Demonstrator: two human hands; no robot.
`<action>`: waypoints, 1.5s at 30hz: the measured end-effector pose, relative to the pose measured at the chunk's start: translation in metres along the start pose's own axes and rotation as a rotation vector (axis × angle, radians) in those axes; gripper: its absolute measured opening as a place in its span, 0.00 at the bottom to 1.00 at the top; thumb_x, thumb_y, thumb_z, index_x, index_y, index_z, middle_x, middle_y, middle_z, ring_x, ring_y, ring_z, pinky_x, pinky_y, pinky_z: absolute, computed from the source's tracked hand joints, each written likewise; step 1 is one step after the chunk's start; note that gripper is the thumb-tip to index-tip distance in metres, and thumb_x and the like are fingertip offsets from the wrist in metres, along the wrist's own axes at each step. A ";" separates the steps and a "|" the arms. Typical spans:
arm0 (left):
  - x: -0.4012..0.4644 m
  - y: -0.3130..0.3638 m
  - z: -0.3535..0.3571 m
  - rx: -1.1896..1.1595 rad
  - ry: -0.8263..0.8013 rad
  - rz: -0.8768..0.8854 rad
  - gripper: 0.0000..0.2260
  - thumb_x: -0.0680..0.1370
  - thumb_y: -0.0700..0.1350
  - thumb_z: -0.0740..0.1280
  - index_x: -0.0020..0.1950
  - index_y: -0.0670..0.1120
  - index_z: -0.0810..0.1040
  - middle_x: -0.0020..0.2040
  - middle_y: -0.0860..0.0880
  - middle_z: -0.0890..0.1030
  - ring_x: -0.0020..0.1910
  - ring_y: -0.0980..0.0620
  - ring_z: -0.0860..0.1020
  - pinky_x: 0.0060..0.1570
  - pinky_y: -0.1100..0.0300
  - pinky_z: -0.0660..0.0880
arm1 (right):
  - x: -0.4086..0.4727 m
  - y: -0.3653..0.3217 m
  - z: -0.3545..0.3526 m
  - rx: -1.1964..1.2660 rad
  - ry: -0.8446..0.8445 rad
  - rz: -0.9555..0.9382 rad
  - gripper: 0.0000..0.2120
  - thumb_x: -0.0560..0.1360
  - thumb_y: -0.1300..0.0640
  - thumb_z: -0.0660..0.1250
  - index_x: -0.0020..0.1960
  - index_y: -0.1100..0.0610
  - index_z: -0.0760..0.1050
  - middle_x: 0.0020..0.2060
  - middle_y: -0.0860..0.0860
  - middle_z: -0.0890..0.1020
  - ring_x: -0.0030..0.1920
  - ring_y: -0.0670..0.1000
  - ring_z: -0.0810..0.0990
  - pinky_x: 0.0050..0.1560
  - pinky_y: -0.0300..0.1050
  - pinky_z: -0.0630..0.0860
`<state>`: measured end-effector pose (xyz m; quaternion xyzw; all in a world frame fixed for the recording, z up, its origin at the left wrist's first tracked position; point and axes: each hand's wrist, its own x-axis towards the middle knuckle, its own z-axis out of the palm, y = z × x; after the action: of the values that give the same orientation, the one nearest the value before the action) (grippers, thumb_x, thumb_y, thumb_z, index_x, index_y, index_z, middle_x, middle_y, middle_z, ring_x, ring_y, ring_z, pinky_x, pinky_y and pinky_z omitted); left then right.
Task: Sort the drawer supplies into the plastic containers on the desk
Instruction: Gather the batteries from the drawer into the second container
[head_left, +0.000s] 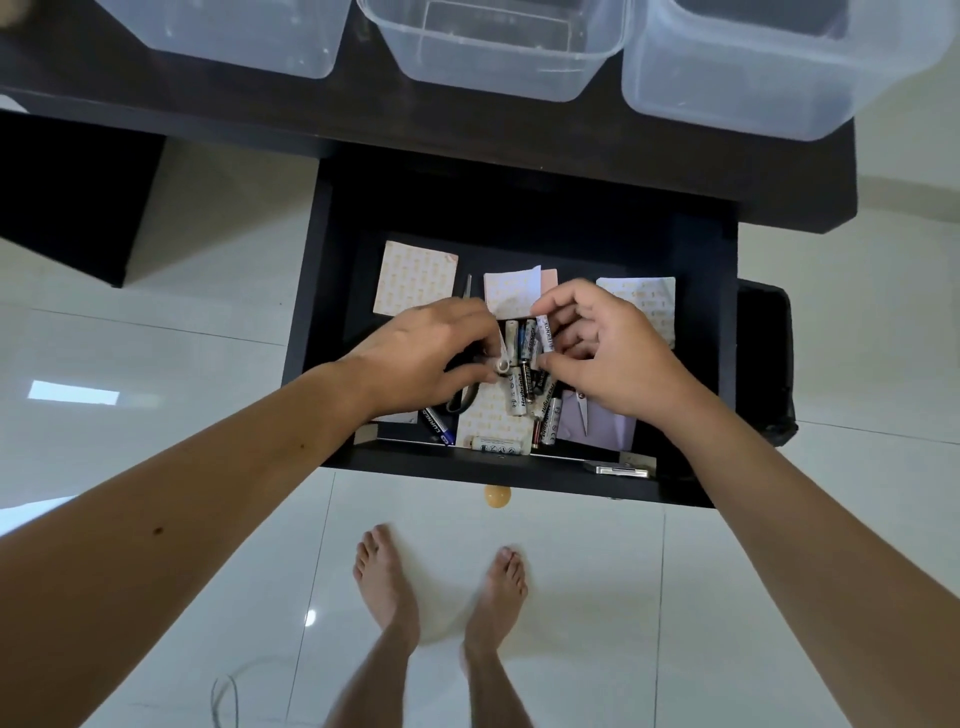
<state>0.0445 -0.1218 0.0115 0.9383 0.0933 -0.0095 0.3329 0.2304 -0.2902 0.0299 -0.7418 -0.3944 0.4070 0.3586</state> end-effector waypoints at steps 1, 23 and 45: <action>-0.001 0.001 -0.002 -0.029 0.027 -0.047 0.09 0.80 0.49 0.74 0.56 0.48 0.79 0.53 0.53 0.80 0.50 0.54 0.78 0.53 0.54 0.80 | -0.001 -0.001 0.000 0.038 -0.005 0.007 0.20 0.76 0.72 0.71 0.60 0.51 0.78 0.51 0.53 0.81 0.46 0.54 0.88 0.46 0.51 0.85; 0.008 0.003 0.001 0.175 -0.059 -0.284 0.27 0.82 0.59 0.69 0.77 0.52 0.64 0.44 0.51 0.82 0.45 0.49 0.82 0.46 0.52 0.79 | -0.006 -0.006 0.005 -0.464 -0.168 -0.026 0.27 0.67 0.38 0.82 0.63 0.35 0.78 0.30 0.45 0.71 0.31 0.44 0.69 0.34 0.43 0.67; 0.004 -0.001 -0.003 -0.182 0.025 -0.340 0.17 0.73 0.51 0.81 0.54 0.54 0.76 0.55 0.56 0.77 0.54 0.58 0.78 0.55 0.55 0.80 | -0.008 -0.005 0.001 0.326 -0.108 0.077 0.22 0.75 0.74 0.72 0.59 0.51 0.74 0.52 0.60 0.85 0.42 0.56 0.87 0.46 0.53 0.85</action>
<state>0.0484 -0.1186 0.0128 0.8752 0.2550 -0.0456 0.4086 0.2254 -0.2946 0.0365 -0.6654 -0.3131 0.5184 0.4365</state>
